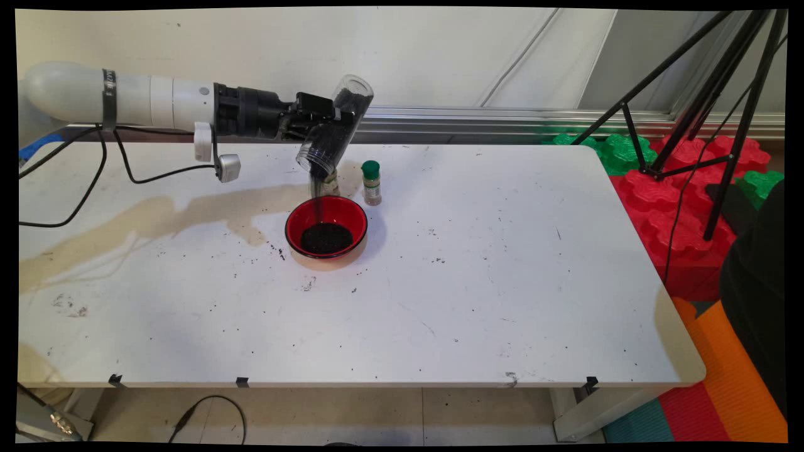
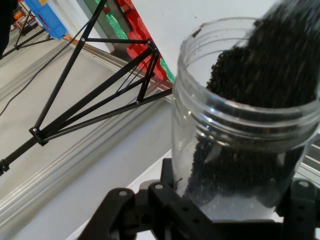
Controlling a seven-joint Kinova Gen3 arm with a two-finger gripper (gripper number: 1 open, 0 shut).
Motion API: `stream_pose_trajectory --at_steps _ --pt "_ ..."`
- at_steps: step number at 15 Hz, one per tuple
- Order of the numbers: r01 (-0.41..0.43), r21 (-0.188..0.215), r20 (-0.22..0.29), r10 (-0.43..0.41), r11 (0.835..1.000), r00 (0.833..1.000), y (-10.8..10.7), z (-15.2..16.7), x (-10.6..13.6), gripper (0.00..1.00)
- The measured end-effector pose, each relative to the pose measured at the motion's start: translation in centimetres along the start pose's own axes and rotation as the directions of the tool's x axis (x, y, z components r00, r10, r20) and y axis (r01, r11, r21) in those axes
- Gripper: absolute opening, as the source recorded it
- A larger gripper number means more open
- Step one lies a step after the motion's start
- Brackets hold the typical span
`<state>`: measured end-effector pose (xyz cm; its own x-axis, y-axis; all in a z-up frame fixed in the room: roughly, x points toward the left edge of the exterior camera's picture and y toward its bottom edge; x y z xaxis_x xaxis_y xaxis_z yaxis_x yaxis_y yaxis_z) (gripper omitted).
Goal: Pour the black seasoning powder in the red bowl
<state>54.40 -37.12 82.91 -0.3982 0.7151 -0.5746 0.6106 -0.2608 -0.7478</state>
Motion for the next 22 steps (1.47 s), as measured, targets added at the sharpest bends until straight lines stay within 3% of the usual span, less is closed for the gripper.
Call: stream_pose_trajectory --at_steps 22 --pt "0.076 -0.005 -0.001 -0.076 0.997 0.997 -0.19 -0.26 0.45 0.00"
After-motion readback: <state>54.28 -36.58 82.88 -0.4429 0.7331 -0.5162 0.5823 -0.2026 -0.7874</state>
